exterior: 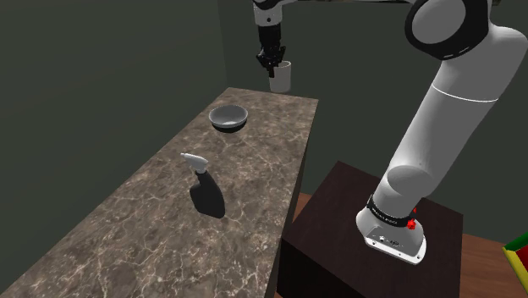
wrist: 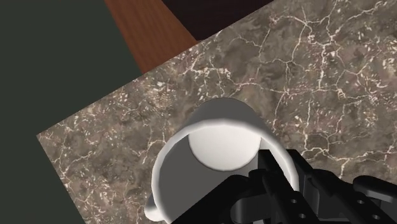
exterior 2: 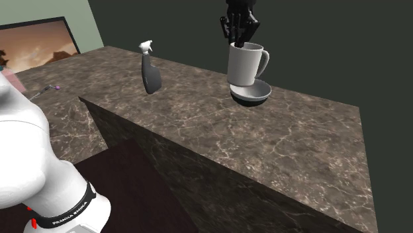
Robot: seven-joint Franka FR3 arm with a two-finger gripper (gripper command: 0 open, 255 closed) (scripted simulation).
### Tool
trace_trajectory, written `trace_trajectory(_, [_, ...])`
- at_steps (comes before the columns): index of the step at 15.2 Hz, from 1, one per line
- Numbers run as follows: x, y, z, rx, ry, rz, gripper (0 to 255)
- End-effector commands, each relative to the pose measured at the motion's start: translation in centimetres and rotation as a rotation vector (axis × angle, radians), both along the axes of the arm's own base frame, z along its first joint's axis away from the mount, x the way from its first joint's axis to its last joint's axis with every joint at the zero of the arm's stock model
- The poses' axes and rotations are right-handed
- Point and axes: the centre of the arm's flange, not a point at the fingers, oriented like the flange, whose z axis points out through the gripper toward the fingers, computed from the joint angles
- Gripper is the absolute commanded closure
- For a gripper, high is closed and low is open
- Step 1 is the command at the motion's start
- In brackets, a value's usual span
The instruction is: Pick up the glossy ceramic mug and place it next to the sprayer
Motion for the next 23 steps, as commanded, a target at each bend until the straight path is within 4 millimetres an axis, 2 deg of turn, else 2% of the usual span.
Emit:
trace_trajectory(1, [0.0, 0.1, 1.1, 0.000, 0.000, 0.000, 255])
trace_trajectory(17, [0.0, 0.1, 9.5, 0.000, 0.000, 0.000, 255])
trace_trajectory(23, [-3.2, 7.3, 9.5, 0.000, 0.000, 0.000, 255])
